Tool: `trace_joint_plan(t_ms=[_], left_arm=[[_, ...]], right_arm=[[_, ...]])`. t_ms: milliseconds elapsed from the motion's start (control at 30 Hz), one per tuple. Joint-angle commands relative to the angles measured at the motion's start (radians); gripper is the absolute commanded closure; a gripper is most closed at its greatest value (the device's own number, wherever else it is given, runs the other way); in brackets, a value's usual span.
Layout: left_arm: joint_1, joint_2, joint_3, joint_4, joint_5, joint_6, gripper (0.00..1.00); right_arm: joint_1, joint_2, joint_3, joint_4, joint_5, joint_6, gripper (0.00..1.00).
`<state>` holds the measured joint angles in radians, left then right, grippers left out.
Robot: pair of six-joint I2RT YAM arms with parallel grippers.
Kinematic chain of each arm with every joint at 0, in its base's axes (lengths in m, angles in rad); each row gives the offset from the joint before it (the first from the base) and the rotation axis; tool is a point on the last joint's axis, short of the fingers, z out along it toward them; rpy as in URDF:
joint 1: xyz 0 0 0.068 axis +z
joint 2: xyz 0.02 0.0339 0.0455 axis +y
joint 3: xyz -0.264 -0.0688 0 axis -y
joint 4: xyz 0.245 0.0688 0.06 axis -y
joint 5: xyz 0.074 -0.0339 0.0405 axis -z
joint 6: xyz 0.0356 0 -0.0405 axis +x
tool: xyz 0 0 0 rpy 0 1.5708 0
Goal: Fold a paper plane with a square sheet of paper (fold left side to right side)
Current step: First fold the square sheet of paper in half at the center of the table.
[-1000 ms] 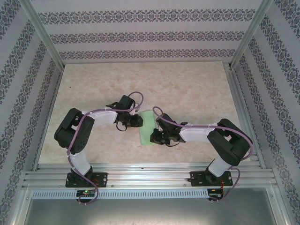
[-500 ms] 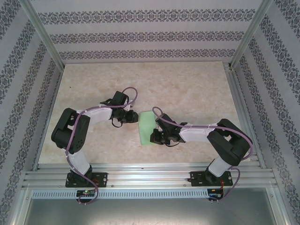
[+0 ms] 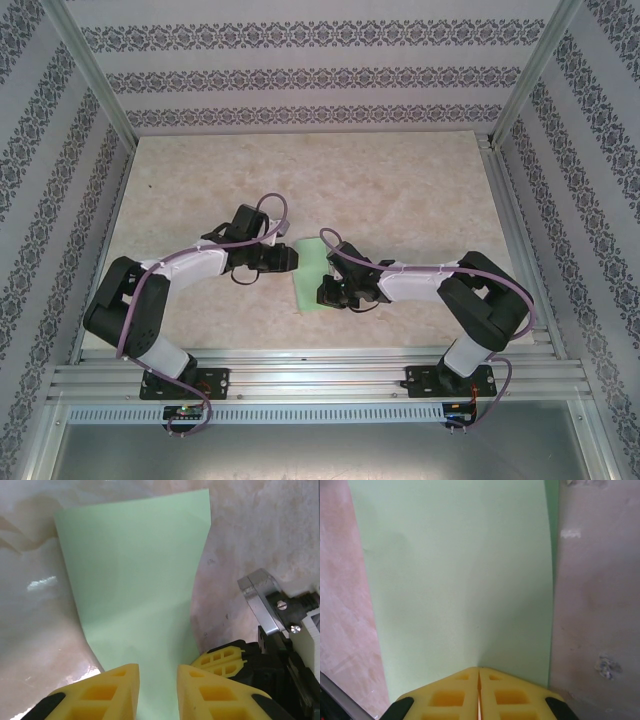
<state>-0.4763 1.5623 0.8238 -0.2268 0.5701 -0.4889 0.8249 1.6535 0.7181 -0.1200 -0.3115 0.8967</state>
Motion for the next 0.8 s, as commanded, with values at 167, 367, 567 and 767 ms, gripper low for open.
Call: trace_joint_plan(t_ms=[167,367,567,767], left_arm=[[-0.018,0.006,-0.025,0.113,0.018,-0.056,0.8],[-0.027,0.059,-0.029,0.158,0.049,-0.066,0.83],[-0.029,0.135,-0.001,0.162,0.015,-0.048,0.83],[-0.027,0.187,0.058,0.101,-0.078,-0.001,0.83]], right_arm=[[0.026,0.086,-0.029,-0.159,0.053,-0.015,0.91],[0.031,0.094,-0.022,-0.176,0.057,-0.021,0.91],[0.032,0.091,-0.025,-0.181,0.059,-0.022,0.91],[0.036,0.089,-0.025,-0.191,0.06,-0.022,0.91]])
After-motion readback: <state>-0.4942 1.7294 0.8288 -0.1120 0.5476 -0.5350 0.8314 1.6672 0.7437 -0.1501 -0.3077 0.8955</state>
